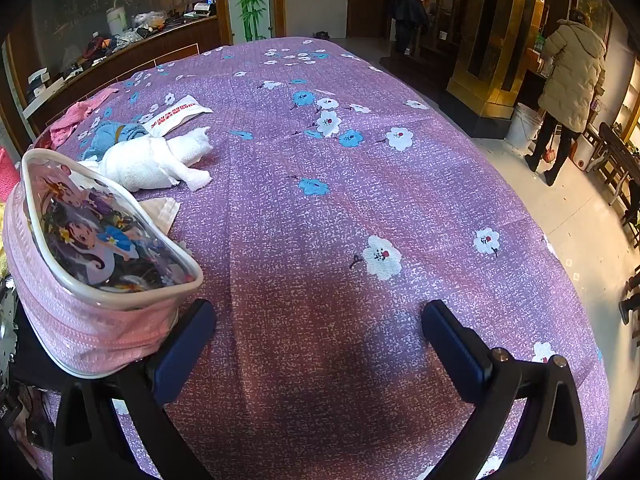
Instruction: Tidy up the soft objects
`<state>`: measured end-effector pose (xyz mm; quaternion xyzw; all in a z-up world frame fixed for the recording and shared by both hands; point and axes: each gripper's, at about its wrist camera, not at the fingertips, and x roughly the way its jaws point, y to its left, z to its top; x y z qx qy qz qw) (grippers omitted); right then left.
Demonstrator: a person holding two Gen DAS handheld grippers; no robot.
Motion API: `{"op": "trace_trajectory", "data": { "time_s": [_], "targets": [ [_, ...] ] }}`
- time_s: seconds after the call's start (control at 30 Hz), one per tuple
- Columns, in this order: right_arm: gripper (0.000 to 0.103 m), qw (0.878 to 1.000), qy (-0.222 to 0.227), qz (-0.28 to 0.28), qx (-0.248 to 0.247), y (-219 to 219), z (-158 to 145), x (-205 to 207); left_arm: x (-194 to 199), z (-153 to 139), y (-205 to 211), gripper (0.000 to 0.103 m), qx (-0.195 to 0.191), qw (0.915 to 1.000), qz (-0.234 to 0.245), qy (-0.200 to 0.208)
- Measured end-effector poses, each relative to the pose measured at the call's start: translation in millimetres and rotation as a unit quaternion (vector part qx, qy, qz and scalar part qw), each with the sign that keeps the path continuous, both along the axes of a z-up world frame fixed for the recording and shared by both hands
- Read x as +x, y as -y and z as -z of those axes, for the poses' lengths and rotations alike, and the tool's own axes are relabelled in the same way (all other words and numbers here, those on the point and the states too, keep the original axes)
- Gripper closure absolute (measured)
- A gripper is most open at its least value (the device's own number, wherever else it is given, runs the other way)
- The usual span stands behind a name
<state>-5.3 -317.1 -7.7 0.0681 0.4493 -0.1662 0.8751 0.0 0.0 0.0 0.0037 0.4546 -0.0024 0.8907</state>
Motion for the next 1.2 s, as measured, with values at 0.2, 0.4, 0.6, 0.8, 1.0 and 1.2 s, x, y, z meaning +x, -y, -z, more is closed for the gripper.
{"op": "trace_trajectory", "data": {
  "time_s": [0.2,0.4,0.6,0.8,1.0,1.2],
  "targets": [
    [0.000,1.000,0.000,0.000,0.001,0,0,0,0,0,0,0.001,0.000,1.0000,-0.003,0.000],
    [0.000,1.000,-0.001,-0.009,0.000,-1,0,0,-3,1,0,0.000,0.006,0.9999,-0.009,-0.001],
    [0.000,0.998,-0.028,-0.060,0.016,2,-3,-4,-14,-1,1,0.001,0.002,0.9999,0.011,-0.006],
    [0.000,0.996,-0.048,-0.072,0.017,-1,-3,-16,-17,-2,4,0.000,0.011,0.9999,0.009,-0.002],
    [0.000,0.998,-0.001,-0.065,0.003,-4,-33,-52,-26,-14,-16,0.003,-0.058,0.9977,0.034,0.000],
    [0.000,0.984,0.148,-0.078,-0.062,-12,-89,-97,-76,-58,-40,0.003,-0.107,0.9869,0.096,0.074]
  ]
}}
